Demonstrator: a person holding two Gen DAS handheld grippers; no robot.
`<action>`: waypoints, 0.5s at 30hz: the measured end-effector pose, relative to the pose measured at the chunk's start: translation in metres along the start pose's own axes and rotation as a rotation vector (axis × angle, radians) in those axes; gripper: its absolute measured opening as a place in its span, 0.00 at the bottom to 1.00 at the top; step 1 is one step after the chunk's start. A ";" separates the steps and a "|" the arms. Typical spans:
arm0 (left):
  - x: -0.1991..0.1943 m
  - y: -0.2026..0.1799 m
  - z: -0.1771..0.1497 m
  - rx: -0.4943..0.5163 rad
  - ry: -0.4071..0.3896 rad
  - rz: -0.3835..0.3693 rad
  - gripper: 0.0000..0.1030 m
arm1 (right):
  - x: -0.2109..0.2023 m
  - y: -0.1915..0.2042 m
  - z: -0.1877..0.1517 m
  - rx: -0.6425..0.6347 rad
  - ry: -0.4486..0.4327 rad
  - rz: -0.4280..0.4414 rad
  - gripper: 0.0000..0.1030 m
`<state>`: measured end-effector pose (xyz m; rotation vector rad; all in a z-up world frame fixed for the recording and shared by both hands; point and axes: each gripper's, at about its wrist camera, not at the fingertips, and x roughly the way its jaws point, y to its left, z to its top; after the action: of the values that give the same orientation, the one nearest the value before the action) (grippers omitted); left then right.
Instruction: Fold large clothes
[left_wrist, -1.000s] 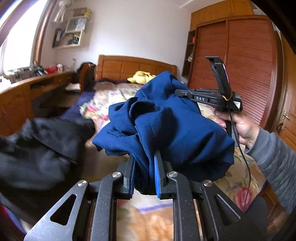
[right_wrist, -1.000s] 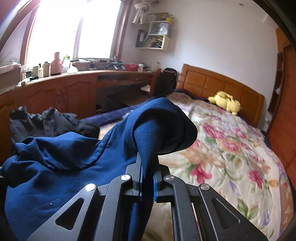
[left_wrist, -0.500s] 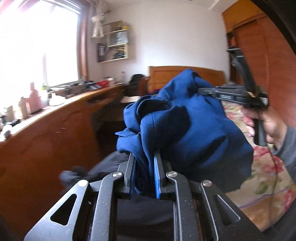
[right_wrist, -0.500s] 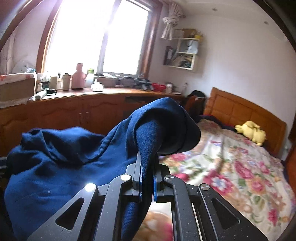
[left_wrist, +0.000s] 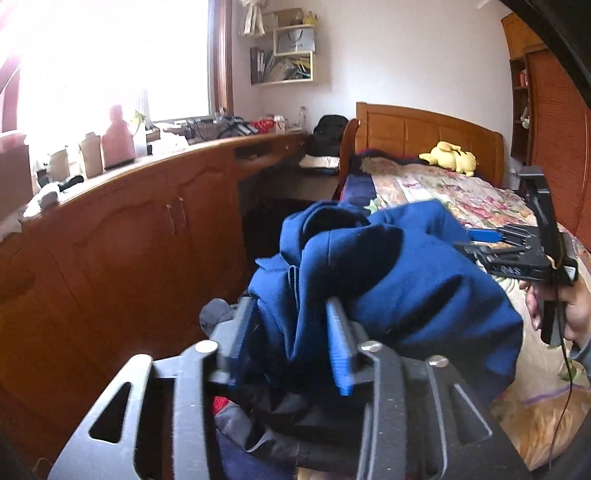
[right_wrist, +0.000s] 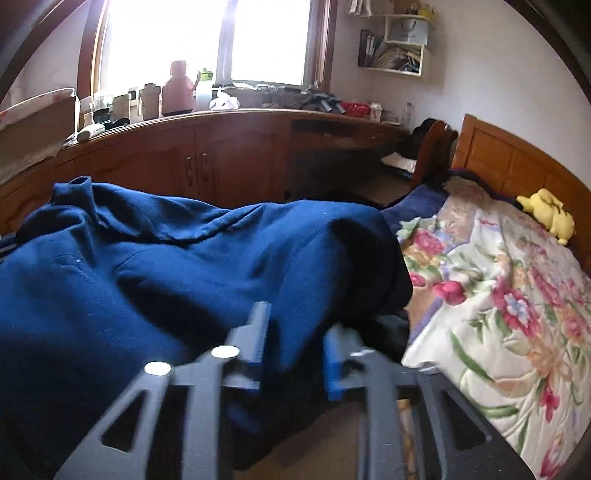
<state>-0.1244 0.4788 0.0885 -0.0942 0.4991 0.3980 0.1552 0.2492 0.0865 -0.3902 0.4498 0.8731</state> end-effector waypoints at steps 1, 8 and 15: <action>-0.003 0.001 0.002 -0.004 -0.001 -0.009 0.47 | -0.005 0.002 0.000 0.002 -0.008 0.002 0.70; -0.044 -0.025 0.011 0.029 -0.085 -0.009 0.80 | -0.054 0.003 -0.027 0.027 -0.068 0.036 0.80; -0.060 -0.062 0.025 0.057 -0.111 -0.052 0.81 | -0.081 0.011 -0.051 0.038 -0.087 0.069 0.80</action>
<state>-0.1369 0.4056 0.1390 -0.0300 0.3973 0.3359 0.0899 0.1783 0.0845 -0.3023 0.4008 0.9434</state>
